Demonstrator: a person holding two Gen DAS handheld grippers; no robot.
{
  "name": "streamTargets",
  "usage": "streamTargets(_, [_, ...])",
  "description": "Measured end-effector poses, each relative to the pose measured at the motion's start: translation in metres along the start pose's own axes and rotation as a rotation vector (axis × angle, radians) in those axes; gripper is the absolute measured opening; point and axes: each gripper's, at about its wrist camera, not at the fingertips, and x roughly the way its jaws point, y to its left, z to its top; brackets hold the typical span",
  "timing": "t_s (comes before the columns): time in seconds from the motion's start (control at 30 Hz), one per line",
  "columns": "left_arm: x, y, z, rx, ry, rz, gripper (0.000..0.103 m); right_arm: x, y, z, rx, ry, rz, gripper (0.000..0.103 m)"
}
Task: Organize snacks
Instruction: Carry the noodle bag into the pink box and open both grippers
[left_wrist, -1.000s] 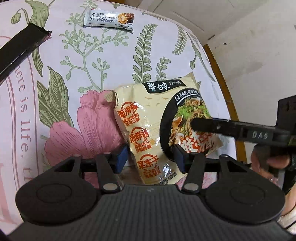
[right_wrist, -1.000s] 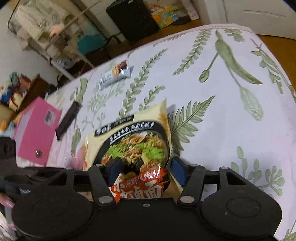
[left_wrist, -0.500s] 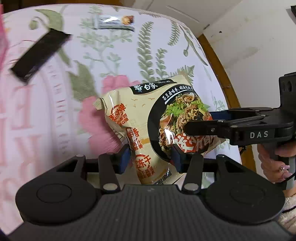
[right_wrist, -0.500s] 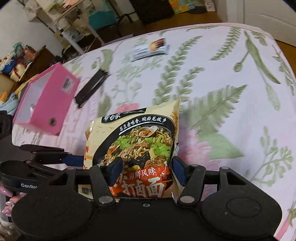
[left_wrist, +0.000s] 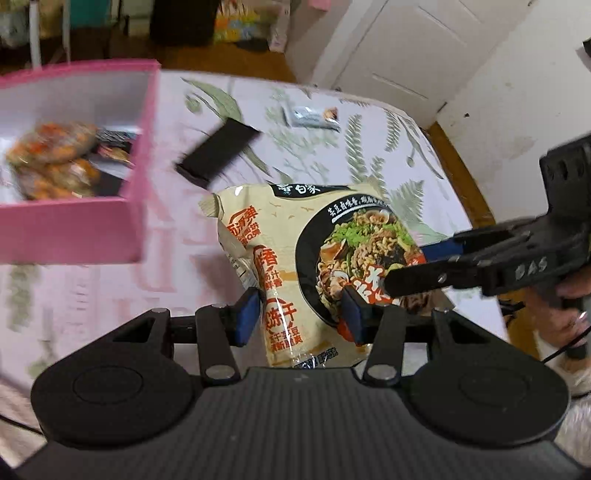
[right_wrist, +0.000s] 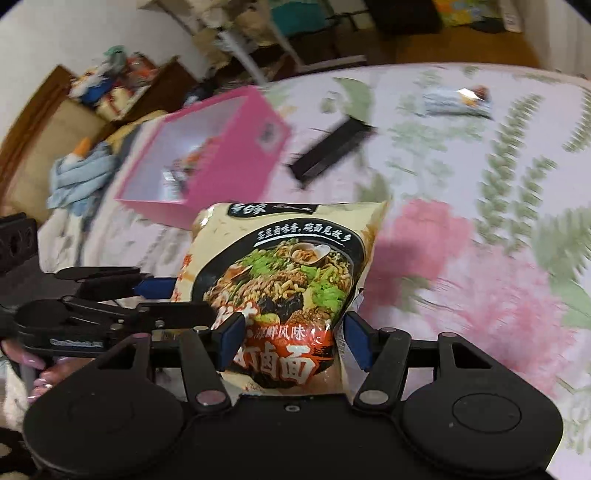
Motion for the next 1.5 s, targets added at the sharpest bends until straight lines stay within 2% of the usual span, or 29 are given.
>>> streamTargets(0.3, [-0.067, 0.048, 0.008, -0.082, -0.066, 0.047, 0.046, 0.013, 0.065, 0.039, -0.088, -0.010, 0.065, 0.057])
streamTargets(0.57, [-0.104, 0.088, 0.050, -0.043, -0.149, 0.178, 0.046, 0.039, 0.118, 0.091, -0.180, -0.026, 0.065, 0.052])
streamTargets(0.8, [-0.085, 0.133, 0.086, -0.098, -0.209, 0.289, 0.046, 0.093, 0.130, 0.138, -0.154, -0.030, 0.046, 0.052])
streamTargets(0.87, [-0.074, 0.144, 0.093, -0.113, -0.233, 0.322, 0.046, 0.107, 0.128, 0.145, -0.133, -0.019, 0.049, 0.052])
streamTargets(0.93, [-0.064, 0.148, 0.097, -0.082, -0.245, 0.359, 0.046, 0.125, 0.119, 0.150, -0.076, 0.007, 0.064, 0.052])
streamTargets(1.03, [-0.044, 0.160, 0.103, -0.087, -0.230, 0.382, 0.046, 0.137, 0.109, 0.150, -0.036, -0.025, 0.058, 0.052])
streamTargets(1.2, [-0.029, 0.177, 0.106, -0.163, -0.232, 0.370, 0.047, 0.148, 0.109, 0.149, -0.059, -0.064, 0.042, 0.053])
streamTargets(1.33, [-0.020, 0.172, 0.102, -0.138, -0.234, 0.436, 0.052, 0.149, 0.116, 0.140, -0.141, -0.099, 0.019, 0.054])
streamTargets(1.4, [-0.018, 0.167, 0.099, -0.120, -0.233, 0.479, 0.054, 0.140, 0.120, 0.136, -0.179, -0.138, 0.045, 0.055])
streamTargets(1.5, [-0.027, 0.156, 0.092, -0.108, -0.264, 0.504, 0.054, 0.116, 0.118, 0.127, -0.224, -0.188, 0.140, 0.057])
